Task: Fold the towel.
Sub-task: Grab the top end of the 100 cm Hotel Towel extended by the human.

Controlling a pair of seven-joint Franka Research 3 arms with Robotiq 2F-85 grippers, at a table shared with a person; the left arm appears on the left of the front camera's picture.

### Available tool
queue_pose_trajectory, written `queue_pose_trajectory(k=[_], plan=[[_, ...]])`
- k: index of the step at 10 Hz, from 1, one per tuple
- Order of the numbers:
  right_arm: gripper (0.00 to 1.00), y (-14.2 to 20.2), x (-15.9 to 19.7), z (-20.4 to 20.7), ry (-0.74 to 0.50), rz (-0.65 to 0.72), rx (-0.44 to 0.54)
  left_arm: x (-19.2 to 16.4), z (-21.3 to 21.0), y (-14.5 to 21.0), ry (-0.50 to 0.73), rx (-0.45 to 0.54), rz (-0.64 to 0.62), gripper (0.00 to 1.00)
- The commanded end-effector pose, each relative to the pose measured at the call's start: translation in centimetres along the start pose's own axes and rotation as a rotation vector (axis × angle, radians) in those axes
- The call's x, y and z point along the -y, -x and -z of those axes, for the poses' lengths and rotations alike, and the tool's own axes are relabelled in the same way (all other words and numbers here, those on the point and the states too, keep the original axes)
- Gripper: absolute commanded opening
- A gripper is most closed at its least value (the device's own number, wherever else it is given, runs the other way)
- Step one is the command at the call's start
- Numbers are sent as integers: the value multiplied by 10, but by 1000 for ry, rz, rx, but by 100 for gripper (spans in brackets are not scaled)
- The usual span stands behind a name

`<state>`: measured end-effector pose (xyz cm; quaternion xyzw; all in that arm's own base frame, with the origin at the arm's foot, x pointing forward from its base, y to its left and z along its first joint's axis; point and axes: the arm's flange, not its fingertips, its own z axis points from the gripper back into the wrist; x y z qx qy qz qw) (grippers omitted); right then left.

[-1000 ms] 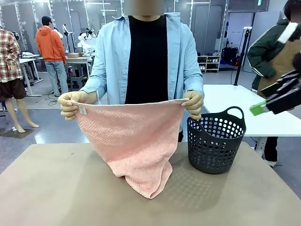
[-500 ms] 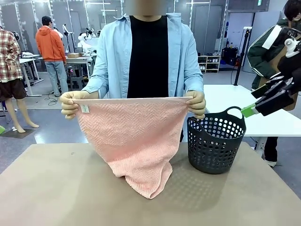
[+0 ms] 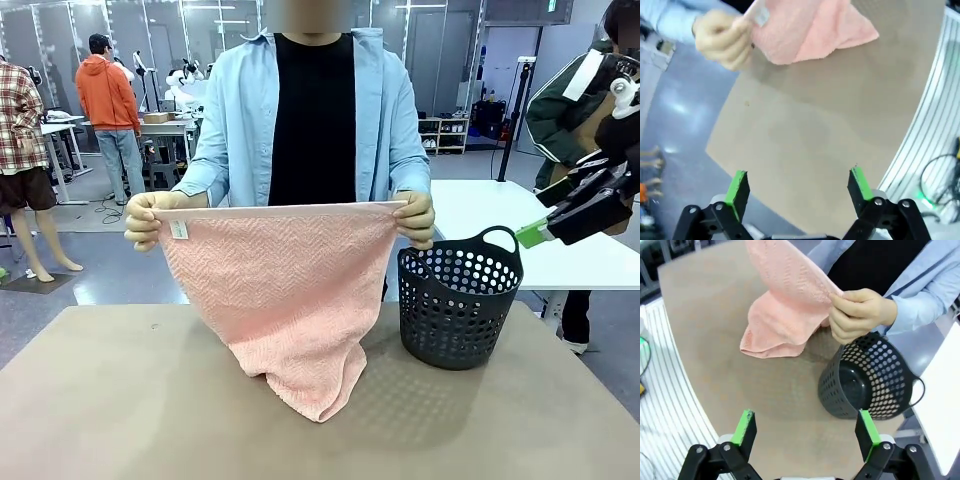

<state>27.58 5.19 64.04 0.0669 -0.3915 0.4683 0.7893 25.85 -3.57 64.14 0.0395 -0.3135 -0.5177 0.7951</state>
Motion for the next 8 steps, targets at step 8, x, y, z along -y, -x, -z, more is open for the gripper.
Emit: queue_pose_trajectory(k=[8], plan=[[100, -203, -12, 84, -14, -613, -438, -18, 36, -198, 87, -207, 643, 100]])
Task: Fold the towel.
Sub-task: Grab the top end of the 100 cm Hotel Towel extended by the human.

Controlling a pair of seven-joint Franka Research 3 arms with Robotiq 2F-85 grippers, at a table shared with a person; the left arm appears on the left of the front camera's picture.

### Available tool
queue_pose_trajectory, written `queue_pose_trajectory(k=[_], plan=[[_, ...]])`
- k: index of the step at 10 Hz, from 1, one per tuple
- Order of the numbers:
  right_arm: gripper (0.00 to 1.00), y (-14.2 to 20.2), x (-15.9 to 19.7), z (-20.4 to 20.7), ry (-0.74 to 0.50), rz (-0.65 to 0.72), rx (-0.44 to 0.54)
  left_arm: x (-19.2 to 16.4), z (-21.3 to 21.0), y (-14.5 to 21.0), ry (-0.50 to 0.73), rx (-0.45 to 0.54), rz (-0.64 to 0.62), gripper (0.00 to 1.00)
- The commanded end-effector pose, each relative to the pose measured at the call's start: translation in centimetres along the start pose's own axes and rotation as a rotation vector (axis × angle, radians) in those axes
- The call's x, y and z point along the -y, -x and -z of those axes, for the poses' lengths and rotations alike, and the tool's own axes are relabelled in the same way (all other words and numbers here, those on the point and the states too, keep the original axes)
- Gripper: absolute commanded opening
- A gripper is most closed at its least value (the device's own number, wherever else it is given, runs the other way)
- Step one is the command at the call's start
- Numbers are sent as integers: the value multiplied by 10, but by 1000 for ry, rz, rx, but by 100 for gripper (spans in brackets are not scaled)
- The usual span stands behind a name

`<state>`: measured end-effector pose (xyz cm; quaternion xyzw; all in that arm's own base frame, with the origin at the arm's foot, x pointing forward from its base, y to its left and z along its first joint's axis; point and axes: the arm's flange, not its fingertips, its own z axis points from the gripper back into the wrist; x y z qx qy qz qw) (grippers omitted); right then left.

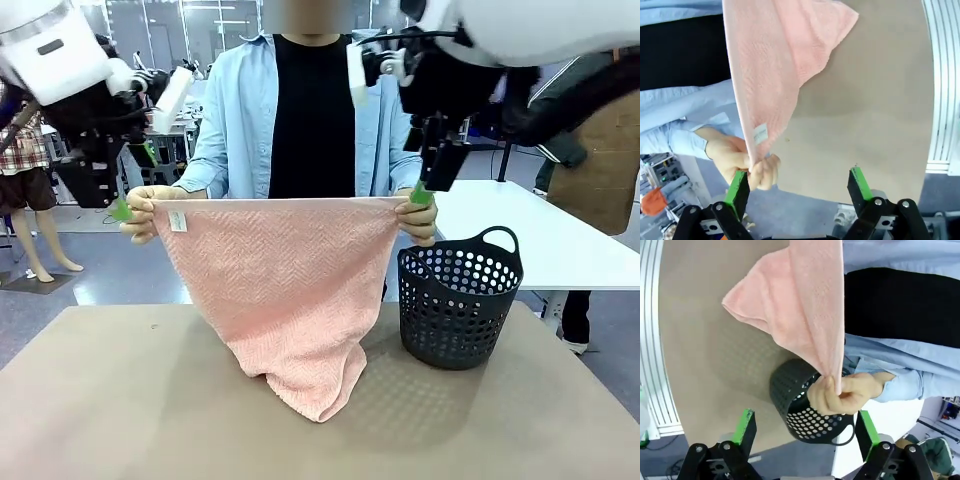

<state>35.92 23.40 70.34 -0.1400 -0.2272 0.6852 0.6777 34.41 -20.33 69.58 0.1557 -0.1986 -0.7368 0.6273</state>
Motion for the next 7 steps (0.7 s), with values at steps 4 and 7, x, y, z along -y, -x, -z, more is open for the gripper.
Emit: queue_pose_trajectory(k=[4, 7], plan=[[100, -11, 17, 5, -25, -4, -7, -11, -1, -6, 11, -3, 17, 100], [100, -11, 17, 5, -25, -4, -7, -11, -1, -6, 11, -3, 17, 100]])
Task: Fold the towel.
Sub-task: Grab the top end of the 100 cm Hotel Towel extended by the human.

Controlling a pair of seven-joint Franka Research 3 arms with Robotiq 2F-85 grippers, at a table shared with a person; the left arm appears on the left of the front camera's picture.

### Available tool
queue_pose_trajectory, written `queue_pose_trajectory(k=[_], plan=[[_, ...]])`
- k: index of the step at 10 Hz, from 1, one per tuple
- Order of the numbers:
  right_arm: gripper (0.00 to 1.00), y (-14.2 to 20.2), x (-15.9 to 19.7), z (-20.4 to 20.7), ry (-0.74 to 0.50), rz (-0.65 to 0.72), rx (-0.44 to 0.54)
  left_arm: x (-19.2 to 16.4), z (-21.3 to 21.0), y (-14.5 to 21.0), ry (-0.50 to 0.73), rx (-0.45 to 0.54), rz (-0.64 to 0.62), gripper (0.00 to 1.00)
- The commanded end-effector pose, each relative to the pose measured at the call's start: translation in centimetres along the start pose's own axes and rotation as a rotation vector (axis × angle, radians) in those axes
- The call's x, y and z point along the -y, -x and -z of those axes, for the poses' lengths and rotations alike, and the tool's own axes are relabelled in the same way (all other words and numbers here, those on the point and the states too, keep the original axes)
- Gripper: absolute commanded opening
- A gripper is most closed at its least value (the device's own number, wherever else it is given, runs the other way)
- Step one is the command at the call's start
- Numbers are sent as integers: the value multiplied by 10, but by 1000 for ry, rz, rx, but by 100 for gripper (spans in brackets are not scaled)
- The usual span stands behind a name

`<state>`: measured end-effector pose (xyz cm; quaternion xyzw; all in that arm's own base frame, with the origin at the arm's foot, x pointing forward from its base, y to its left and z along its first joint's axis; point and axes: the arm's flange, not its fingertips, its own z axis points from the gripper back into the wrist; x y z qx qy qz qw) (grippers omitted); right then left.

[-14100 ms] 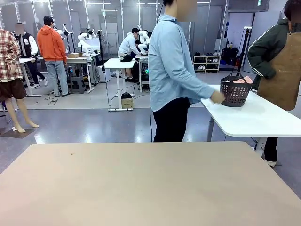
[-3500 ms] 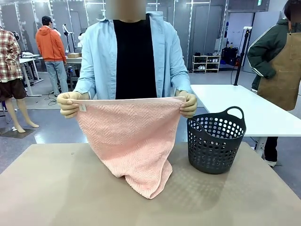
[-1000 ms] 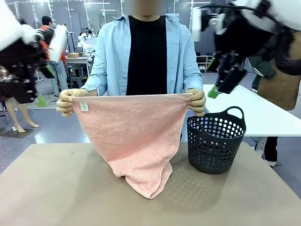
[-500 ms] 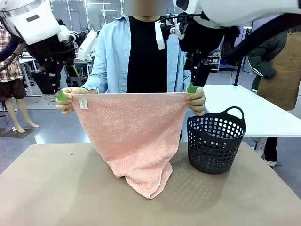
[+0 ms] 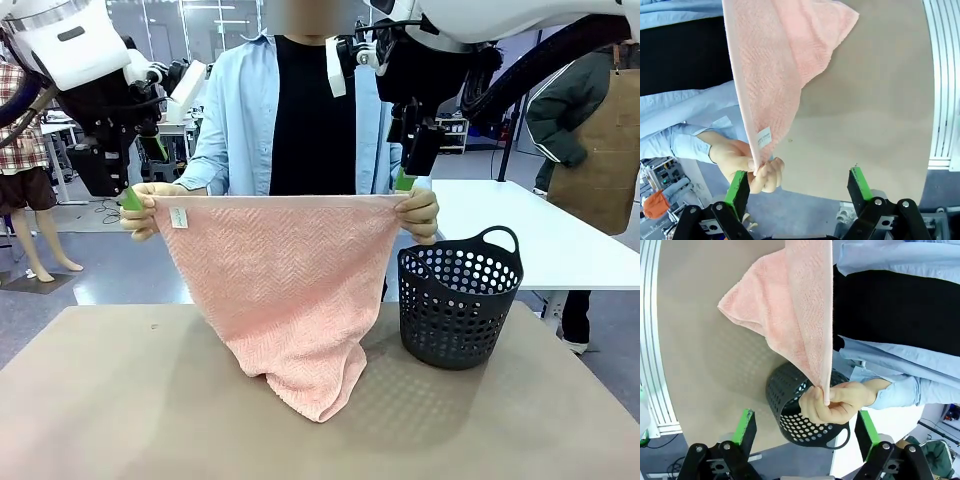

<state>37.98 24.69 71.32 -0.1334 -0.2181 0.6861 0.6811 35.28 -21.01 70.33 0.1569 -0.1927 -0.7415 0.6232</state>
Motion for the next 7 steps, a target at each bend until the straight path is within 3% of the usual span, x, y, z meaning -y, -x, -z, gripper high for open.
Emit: queue_pose_trajectory(k=[1, 3, 7], plan=[[100, 2, -6, 2, -2, -8, -2, 0, 0, 0, 0, 0, 0, 100], [100, -7, 11, 11, -21, -16, 13, -25, 14, -6, 39, 87, 29, 100], [100, -23, 51, 54, -74, -29, -10, -73, 54, -10, 131, 80, -49, 100]])
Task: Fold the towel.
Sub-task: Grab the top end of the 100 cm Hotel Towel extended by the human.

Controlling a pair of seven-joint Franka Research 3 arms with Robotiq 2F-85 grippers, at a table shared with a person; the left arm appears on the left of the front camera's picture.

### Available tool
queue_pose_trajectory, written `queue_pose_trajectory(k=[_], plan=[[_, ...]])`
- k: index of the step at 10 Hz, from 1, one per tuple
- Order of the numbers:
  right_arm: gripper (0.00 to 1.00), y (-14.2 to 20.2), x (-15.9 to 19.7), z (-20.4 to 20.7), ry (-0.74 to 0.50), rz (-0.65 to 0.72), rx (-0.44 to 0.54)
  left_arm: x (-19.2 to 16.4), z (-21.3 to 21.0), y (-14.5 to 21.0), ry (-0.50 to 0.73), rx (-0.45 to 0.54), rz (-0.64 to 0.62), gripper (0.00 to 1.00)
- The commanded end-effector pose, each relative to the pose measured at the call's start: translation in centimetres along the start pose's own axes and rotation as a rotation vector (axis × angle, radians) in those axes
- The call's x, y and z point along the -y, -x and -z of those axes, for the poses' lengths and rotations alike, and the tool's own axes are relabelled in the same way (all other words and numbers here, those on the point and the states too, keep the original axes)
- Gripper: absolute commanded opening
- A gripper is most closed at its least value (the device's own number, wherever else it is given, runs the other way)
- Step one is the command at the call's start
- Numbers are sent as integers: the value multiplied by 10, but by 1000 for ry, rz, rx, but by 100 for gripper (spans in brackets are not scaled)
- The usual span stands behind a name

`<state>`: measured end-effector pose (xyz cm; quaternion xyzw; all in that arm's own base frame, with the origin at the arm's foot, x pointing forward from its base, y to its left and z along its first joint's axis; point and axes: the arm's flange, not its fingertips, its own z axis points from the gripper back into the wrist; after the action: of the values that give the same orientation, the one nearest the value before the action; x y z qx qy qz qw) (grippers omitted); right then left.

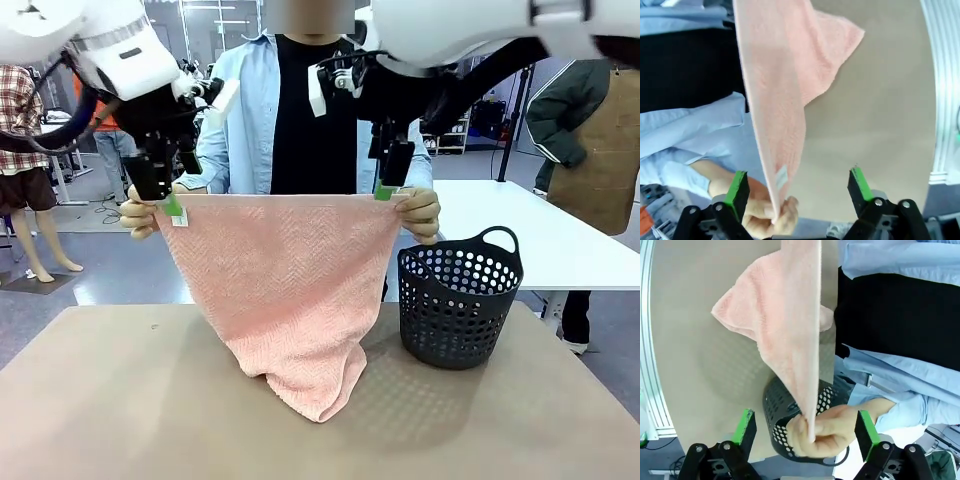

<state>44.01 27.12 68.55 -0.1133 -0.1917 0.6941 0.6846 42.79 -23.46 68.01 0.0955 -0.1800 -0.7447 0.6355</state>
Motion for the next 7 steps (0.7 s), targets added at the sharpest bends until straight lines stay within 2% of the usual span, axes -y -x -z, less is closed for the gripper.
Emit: queue_pose_trajectory(k=[1, 7], plan=[[100, -6, 17, 7, -14, -26, -15, -21, 4, 1, 30, -3, -44, 100], [100, -2, 44, 59, -146, 4, 4, -30, 42, 17, 84, 25, -121, 100]])
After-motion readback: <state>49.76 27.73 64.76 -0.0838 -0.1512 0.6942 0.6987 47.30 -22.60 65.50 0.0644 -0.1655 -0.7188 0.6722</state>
